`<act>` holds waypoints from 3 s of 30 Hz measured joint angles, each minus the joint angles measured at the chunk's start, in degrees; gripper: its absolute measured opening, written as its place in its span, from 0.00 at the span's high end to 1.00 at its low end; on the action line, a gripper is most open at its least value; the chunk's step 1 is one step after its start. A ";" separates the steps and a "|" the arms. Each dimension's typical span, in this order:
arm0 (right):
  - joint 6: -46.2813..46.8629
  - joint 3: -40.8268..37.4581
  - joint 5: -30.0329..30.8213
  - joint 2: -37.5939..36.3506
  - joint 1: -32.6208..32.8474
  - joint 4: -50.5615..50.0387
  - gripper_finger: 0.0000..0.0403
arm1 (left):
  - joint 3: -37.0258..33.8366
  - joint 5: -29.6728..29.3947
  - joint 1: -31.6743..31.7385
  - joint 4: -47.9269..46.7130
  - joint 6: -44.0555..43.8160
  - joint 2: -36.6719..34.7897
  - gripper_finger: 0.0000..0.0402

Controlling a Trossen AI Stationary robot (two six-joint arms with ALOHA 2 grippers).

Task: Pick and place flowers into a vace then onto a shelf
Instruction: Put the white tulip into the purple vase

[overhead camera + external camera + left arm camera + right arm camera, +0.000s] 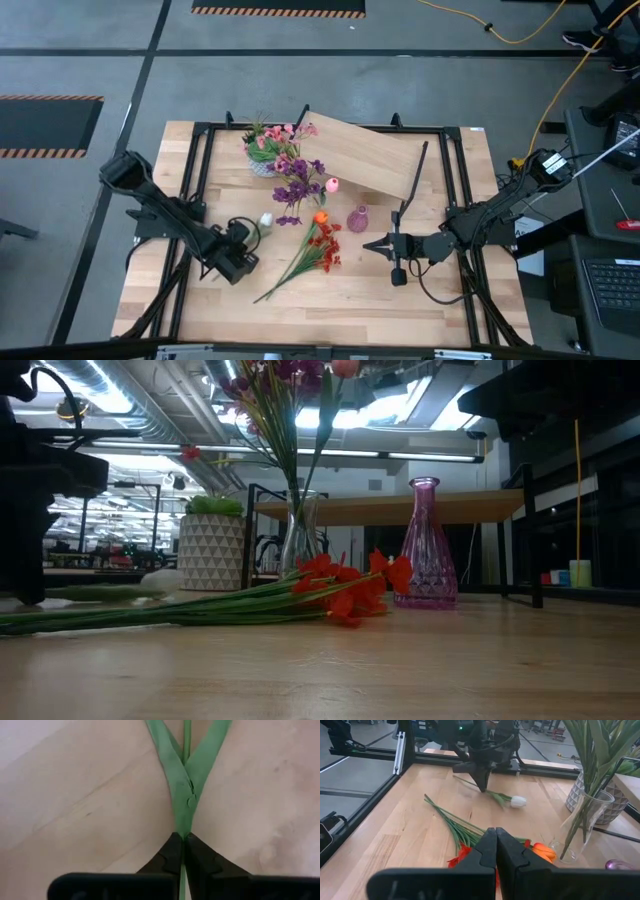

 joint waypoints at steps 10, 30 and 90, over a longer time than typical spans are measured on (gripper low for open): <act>0.00 0.00 0.01 0.00 0.00 0.02 1.00 | -0.06 -0.57 -1.74 0.02 9.40 -8.03 0.99; 2.54 0.00 0.02 0.00 0.00 2.43 1.00 | -0.04 -14.97 -9.96 18.07 41.77 -14.46 0.99; -10.35 10.43 -0.02 13.61 3.32 17.24 0.98 | 0.07 -1.93 7.53 73.90 91.36 -3.40 0.99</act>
